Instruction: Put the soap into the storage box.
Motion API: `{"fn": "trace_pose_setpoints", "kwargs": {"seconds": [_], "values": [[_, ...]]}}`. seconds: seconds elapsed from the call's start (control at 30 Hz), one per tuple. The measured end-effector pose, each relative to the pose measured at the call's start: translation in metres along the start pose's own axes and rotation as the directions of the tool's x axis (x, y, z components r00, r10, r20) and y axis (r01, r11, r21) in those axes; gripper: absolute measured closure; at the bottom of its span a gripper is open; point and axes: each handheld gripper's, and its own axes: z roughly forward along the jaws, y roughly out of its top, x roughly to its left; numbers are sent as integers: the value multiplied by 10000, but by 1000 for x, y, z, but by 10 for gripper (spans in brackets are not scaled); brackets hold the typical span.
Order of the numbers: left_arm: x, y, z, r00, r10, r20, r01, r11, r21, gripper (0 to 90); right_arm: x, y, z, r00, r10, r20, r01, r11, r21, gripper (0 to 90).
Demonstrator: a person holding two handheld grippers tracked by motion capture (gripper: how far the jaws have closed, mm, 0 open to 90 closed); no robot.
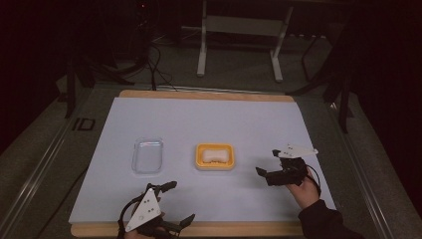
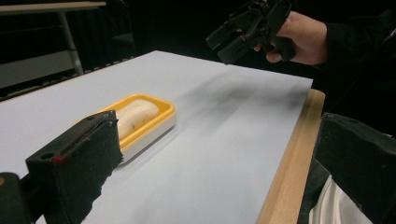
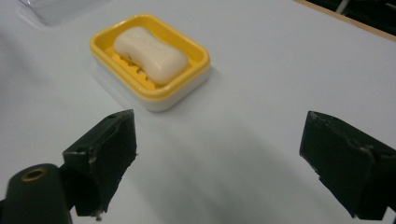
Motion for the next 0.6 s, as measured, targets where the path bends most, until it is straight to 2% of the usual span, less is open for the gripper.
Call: {"fn": "trace_pose_setpoints", "kwargs": {"seconds": [0.3, 0.43, 0.6], "values": [[0, 0, 0, 10000, 6, 13, -6, 10000, 30, 9, -1, -18, -10, 9993, 345, -118, -344, 9994, 82, 107], [-1, 0, 0, 10000, 7, 27, -7, 10000, 37, 9, -1, -22, -15, 9997, 229, -24, -229, 9997, 96, 107], [-1, 0, 0, 10000, 37, 36, -37, 10000, 63, 9, 1, -30, -23, 9989, 459, -24, -459, 9989, 13, 107]]}}
